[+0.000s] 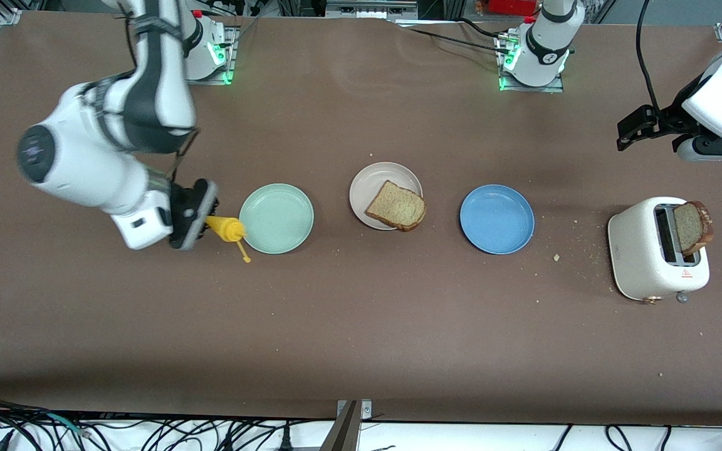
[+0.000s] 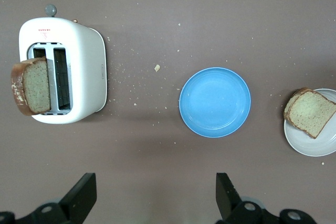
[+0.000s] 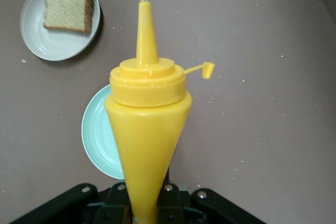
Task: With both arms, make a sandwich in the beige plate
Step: 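Carry the mustard bottle back beside the lettuce leaf with the right gripper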
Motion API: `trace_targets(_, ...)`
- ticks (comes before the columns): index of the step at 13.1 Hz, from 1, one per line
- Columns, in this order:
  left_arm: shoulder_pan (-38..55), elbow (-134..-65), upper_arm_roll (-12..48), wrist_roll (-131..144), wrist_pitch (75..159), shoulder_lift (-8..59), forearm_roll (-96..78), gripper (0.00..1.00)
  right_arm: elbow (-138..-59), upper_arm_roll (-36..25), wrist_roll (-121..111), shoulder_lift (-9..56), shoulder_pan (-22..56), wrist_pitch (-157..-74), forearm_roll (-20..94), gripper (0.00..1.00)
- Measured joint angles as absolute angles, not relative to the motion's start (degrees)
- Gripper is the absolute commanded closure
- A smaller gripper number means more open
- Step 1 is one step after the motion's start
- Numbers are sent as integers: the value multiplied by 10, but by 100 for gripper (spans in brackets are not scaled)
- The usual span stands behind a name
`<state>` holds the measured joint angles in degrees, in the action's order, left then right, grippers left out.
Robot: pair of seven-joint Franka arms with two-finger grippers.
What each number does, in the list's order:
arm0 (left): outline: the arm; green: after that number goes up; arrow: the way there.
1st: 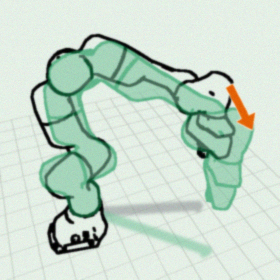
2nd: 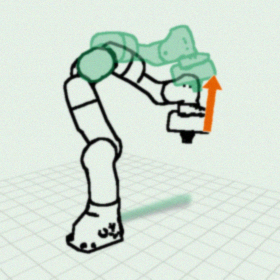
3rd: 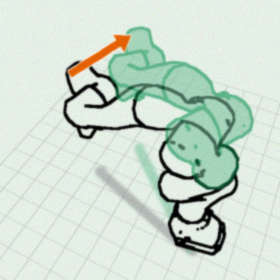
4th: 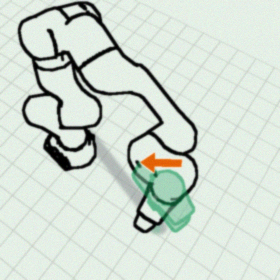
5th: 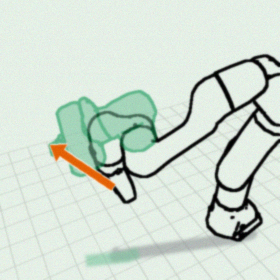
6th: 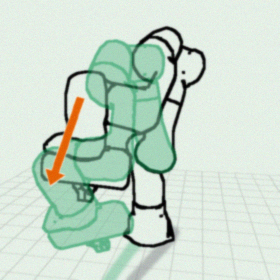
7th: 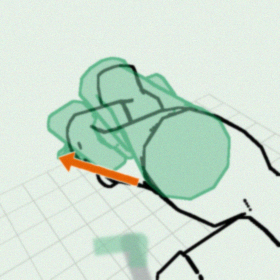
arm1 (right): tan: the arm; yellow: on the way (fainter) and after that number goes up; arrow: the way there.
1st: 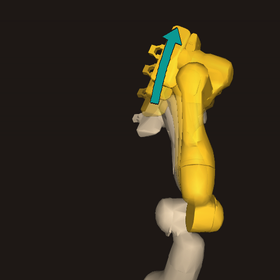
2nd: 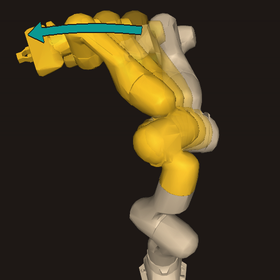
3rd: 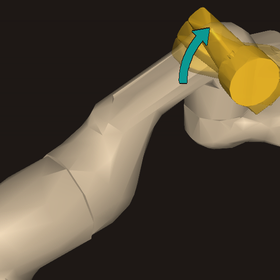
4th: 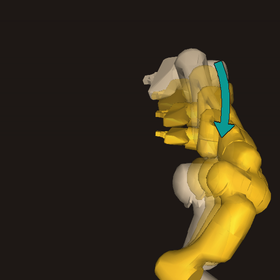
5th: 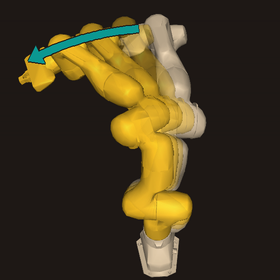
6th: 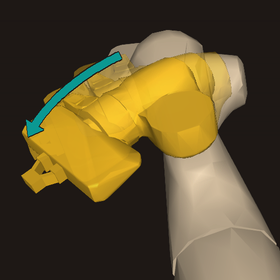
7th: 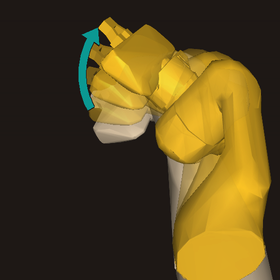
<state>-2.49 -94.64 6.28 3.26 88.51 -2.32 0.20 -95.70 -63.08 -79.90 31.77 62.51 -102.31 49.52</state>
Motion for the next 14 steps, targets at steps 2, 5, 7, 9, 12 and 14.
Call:
trace_targets(2, -25, -946, 63, 33, 885, -23, 2, 0, -1019, -662, -886, 317, 623, -1007, 568, 100)
trace_targets(5, -25, -947, 63, 33, 885, -23, 2, 0, -1106, -691, -1013, 317, 599, -947, 668, 100)
trace_targets(7, -25, -947, 63, 33, 885, -23, 2, 0, -1155, -691, -1101, 318, 558, -897, 711, 100)
trace_targets(9, -25, -947, 63, 33, 885, -23, 2, 0, -1190, -690, -1175, 318, 531, -868, 733, 100)
trace_targets(12, -25, -947, 63, 33, 885, -23, 2, 0, -1215, -688, -1237, 319, 519, -856, 753, 100)
trace_targets(14, -25, -947, 63, 33, 885, -23, 2, 0, -1217, -681, -1262, 325, 503, -826, 772, 100)
